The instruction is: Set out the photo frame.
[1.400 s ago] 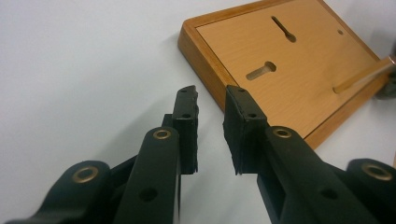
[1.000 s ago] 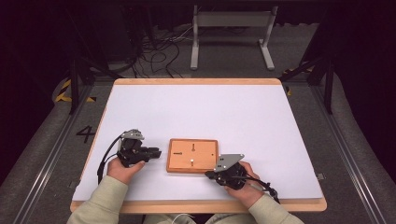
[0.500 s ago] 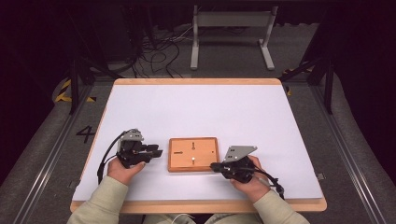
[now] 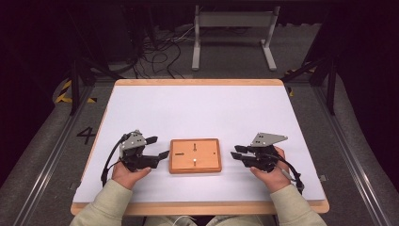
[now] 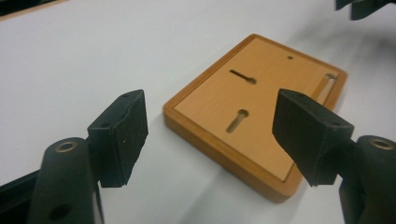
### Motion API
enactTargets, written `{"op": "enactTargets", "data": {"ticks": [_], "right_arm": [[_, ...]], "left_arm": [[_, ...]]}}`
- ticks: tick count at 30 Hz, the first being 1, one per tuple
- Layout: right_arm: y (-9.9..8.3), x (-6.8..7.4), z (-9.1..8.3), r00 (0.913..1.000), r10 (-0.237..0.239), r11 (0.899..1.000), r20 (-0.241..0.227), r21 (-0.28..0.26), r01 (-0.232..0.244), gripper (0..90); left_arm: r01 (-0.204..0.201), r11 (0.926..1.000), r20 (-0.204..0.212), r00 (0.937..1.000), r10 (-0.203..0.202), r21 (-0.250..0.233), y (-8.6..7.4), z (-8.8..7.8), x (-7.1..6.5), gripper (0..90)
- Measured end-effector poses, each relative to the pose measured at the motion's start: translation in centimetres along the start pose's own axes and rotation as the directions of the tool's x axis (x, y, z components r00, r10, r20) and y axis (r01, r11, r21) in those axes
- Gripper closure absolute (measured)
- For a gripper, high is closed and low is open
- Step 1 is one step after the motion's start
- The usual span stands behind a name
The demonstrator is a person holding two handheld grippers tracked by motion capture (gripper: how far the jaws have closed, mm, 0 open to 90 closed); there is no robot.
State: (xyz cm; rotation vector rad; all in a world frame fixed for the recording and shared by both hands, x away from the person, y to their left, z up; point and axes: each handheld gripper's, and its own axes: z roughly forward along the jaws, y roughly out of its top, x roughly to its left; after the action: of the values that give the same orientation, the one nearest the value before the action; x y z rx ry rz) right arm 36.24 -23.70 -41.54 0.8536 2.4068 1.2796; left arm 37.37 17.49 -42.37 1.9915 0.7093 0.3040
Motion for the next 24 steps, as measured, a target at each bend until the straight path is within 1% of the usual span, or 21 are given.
{"op": "enactTargets", "data": {"ticks": [1,2,3,5,7,10,11,12,13,14,15,16,17,18,20,22,24], "right_arm": [[-0.2,-0.3,-0.1,0.9999,0.008,1.0,0.007,0.001,-0.008,68.0],[-0.2,-0.3,-0.1,0.9999,0.008,1.0,0.007,0.001,-0.008,68.0],[-0.4,-0.5,-0.1,0.9998,0.018,1.0,0.013,0.004,-0.018,67.6],[-0.4,-0.6,-0.1,0.9997,0.02,1.0,0.013,0.003,-0.02,67.6],[-0.6,-0.7,0.0,0.9996,0.021,1.0,0.016,0.007,-0.021,67.6],[-0.7,-0.7,-0.1,0.9994,0.027,1.0,0.02,0.008,-0.027,67.4],[-0.8,-0.8,-0.1,0.9994,0.029,1.0,0.021,0.007,-0.029,67.4],[-0.8,-0.8,-0.2,0.9993,0.03,1.0,0.024,0.007,-0.03,67.4],[-0.9,-0.8,-0.2,0.9991,0.033,0.999,0.025,0.007,-0.033,67.4],[-0.9,-0.8,-0.2,0.9991,0.036,0.999,0.024,0.006,-0.036,67.4],[-0.9,-0.8,-0.2,0.9991,0.036,0.999,0.024,0.006,-0.036,67.4],[-1.0,-0.8,-0.2,0.9991,0.036,0.999,0.024,0.008,-0.036,67.4],[-1.1,-0.8,-0.2,0.999,0.037,0.999,0.025,0.01,-0.037,67.4],[-1.1,-0.8,-0.1,0.9989,0.039,0.999,0.025,0.011,-0.04,67.4],[-1.2,-0.9,-0.1,0.9988,0.041,0.999,0.026,0.012,-0.041,67.3],[-1.3,-0.9,-0.1,0.9987,0.043,0.999,0.027,0.014,-0.043,67.1],[-1.3,-0.9,-0.1,0.9986,0.044,0.999,0.029,0.014,-0.045,67.1]], "left_arm": [[0.009,1.0,-0.001,1.0,-0.009,0.002,0.2,0.1,-0.3,27.1],[0.009,1.0,-0.001,1.0,-0.009,0.002,0.2,0.1,-0.3,24.8],[0.01,0.9999,0.016,0.9998,-0.01,-0.013,0.4,0.1,-0.7,24.2],[0.003,0.9998,0.02,0.9998,-0.003,-0.022,0.5,0.1,-0.8,23.5],[0.01,0.9997,0.019,0.9998,-0.01,-0.024,0.6,0.3,-1.1,21.3],[0.018,0.9987,0.024,0.9996,-0.017,-0.048,0.6,0.6,-1.4,20.6],[0.041,0.9983,0.06,0.9974,-0.039,-0.041,0.5,0.8,-1.5,24.2],[0.056,0.9979,0.082,0.9952,-0.054,-0.032,0.4,1.1,-1.4,29.5],[0.059,0.9977,0.087,0.9947,-0.056,-0.033,0.4,1.3,-1.5,29.9],[0.047,0.9983,0.086,0.9953,-0.044,-0.034,0.4,1.4,-1.6,31.1],[0.047,0.9983,0.086,0.9953,-0.044,-0.034,0.4,1.4,-1.6,31.5],[0.027,0.999,0.081,0.9964,-0.024,-0.036,0.5,1.6,-1.9,31.5],[0.017,0.999,0.076,0.997,-0.013,-0.042,0.5,1.7,-2.2,31.1],[0.011,0.9988,0.079,0.9968,-0.007,-0.047,0.6,1.8,-2.4,29.7],[-0.004,0.9992,0.086,0.9963,0.007,-0.04,0.6,2.3,-2.8,27.2],[0.004,0.9998,0.096,0.9954,-0.002,-0.018,0.7,2.8,-3.0,24.0],[0.02,0.9997,0.121,0.9924,-0.021,0.01,0.8,3.3,-3.1,19.7]]}}
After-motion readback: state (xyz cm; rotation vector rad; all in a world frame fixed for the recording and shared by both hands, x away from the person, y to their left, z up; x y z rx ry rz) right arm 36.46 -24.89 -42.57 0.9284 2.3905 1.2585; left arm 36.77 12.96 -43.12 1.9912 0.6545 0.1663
